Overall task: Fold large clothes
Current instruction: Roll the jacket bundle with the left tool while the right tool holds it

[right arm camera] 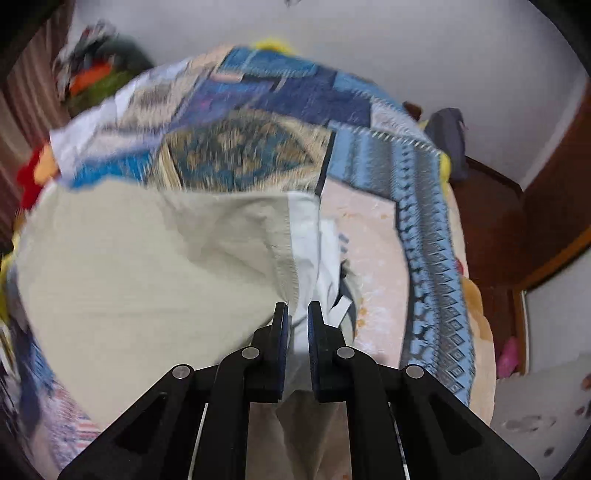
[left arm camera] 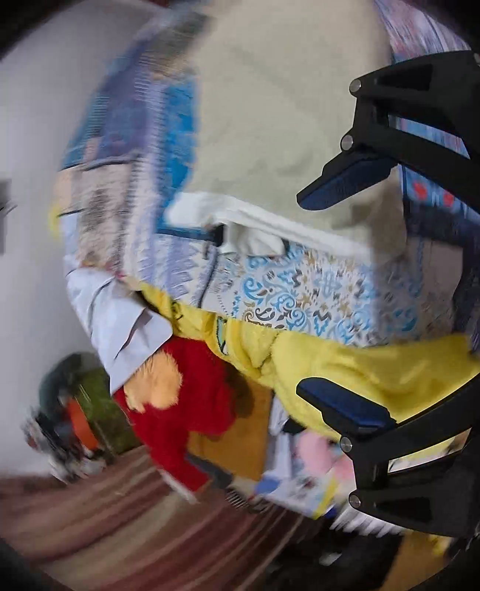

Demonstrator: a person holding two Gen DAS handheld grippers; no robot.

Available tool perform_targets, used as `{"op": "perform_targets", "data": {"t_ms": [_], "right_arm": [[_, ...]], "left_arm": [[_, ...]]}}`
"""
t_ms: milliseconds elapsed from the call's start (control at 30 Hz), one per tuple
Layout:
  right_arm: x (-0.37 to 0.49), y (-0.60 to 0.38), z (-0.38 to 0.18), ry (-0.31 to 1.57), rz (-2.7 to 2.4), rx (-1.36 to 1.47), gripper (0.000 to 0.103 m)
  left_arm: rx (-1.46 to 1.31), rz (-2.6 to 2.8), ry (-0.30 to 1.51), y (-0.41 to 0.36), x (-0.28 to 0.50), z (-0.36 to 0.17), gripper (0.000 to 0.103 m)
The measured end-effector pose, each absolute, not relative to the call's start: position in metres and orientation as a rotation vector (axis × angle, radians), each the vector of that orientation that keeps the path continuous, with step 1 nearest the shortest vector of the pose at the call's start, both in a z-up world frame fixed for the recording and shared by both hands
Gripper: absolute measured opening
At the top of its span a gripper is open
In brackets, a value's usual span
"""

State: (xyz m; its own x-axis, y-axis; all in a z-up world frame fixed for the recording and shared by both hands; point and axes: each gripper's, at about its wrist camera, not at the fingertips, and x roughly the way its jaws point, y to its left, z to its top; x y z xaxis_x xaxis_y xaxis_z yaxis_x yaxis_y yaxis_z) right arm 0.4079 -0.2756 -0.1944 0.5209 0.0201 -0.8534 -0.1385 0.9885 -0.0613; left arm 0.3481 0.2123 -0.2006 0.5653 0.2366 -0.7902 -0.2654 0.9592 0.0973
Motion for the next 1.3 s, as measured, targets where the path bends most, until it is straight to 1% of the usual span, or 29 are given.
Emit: {"op": "perform_targets", "data": {"t_ms": [67, 133, 300, 433, 500, 600, 700, 800, 967, 1033, 1100, 1133, 1233, 1300], "right_arm": [[0.401, -0.269, -0.178, 0.978, 0.129, -0.093, 0.006], [0.394, -0.252, -0.166, 0.947, 0.185, -0.079, 0.006], [0.388, -0.191, -0.159, 0.914, 0.348, -0.084, 0.006], [0.39, -0.143, -0.178, 0.955, 0.443, -0.104, 0.006], [0.393, -0.119, -0.197, 1.006, 0.488, -0.128, 0.006], [0.399, -0.092, -0.23, 1.104, 0.526, -0.192, 0.006], [0.404, -0.081, -0.263, 1.181, 0.535, -0.242, 0.006], [0.404, -0.082, -0.268, 1.176, 0.563, -0.244, 0.006], [0.413, -0.094, -0.272, 1.218, 0.603, -0.168, 0.006], [0.413, -0.095, -0.273, 1.213, 0.611, -0.148, 0.006], [0.411, -0.097, -0.276, 1.21, 0.618, -0.135, 0.006], [0.411, -0.097, -0.276, 1.21, 0.623, -0.127, 0.006], [0.41, -0.1, -0.277, 1.216, 0.626, -0.088, 0.006], [0.41, -0.102, -0.277, 1.22, 0.625, -0.073, 0.006]], "left_arm": [[-0.153, 0.27, 0.896, 0.216, 0.335, -0.192, 0.093], [-0.282, 0.225, 0.908, 0.213, 0.324, -0.195, 0.093], [-0.545, 0.062, 1.013, 0.188, 0.313, -0.242, 0.093], [-0.807, -0.013, 1.044, 0.182, 0.31, -0.279, 0.092], [-1.013, -0.106, 1.028, 0.183, 0.314, -0.299, 0.092], [-1.181, -0.137, 1.024, 0.184, 0.325, -0.321, 0.092], [-1.209, -0.098, 1.039, 0.183, 0.341, -0.339, 0.093], [-1.167, -0.054, 1.071, 0.177, 0.365, -0.354, 0.093], [-1.071, 0.044, 1.05, 0.164, 0.407, -0.341, 0.093], [-0.957, 0.125, 1.025, 0.154, 0.423, -0.333, 0.088], [-0.827, 0.216, 0.994, 0.146, 0.431, -0.319, 0.077], [-0.775, 0.26, 0.979, 0.142, 0.435, -0.313, 0.074], [-0.795, 0.315, 0.97, 0.141, 0.438, -0.309, 0.056], [-0.793, 0.331, 0.983, 0.141, 0.438, -0.303, 0.026]]}}
